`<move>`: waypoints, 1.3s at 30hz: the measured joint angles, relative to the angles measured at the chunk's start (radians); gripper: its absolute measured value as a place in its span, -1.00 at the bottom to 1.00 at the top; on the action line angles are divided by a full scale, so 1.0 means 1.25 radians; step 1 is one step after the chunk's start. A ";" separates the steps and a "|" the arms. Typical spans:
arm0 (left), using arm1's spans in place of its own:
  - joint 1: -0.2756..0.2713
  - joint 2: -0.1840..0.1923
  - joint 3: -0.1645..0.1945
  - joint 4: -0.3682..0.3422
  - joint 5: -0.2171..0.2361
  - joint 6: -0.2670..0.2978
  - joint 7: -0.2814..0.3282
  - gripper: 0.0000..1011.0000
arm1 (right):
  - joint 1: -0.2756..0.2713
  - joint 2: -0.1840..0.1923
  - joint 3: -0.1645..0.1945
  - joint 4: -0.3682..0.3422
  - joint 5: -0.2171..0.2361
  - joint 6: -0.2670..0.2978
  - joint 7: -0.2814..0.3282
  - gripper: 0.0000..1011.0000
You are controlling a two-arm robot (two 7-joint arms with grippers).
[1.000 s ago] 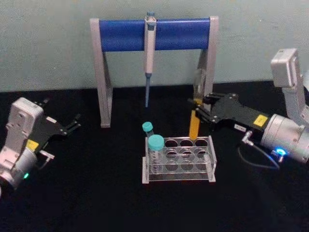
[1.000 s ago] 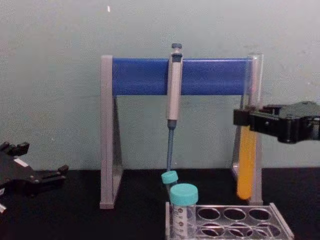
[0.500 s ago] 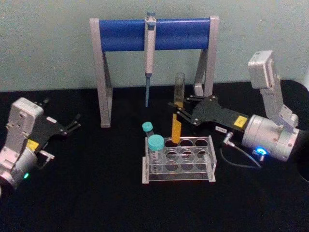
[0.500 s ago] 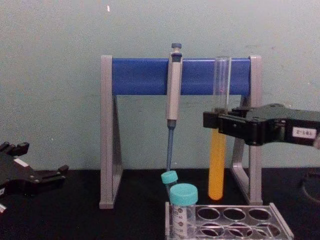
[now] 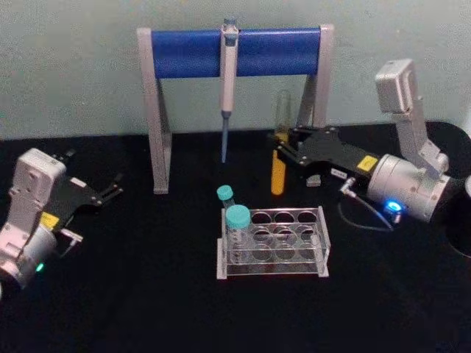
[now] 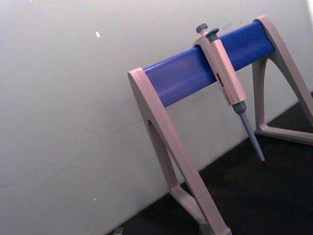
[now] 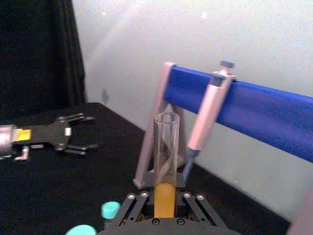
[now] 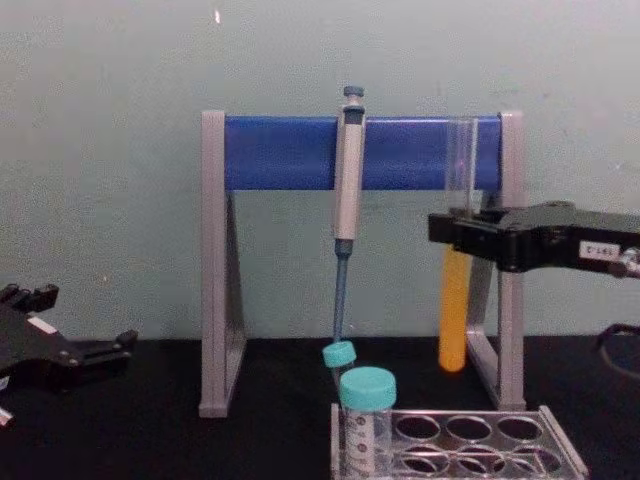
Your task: Pick up the test tube from the test tube rack, shake it, then place it back into the test tube rack.
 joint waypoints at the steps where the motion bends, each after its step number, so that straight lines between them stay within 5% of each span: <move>1: 0.000 0.000 0.000 0.000 0.000 0.000 0.000 0.98 | 0.000 0.000 0.000 0.000 0.000 0.000 0.000 -0.55; 10: 0.000 0.000 0.000 0.000 0.000 0.000 0.000 0.98 | -0.027 0.031 0.028 -0.024 0.000 0.000 -0.006 -0.55; 22: 0.000 0.000 0.000 0.000 0.000 0.000 0.000 0.98 | -0.121 0.087 0.054 -0.140 0.034 0.009 0.002 -0.55; 28: 0.000 0.000 0.000 0.000 0.000 0.000 0.000 0.98 | -0.136 0.095 0.041 -0.167 0.036 0.008 0.013 -0.55; 39: 0.000 0.000 0.000 0.000 0.000 0.000 0.000 0.98 | -0.080 0.057 -0.004 -0.132 0.008 0.000 0.022 -0.55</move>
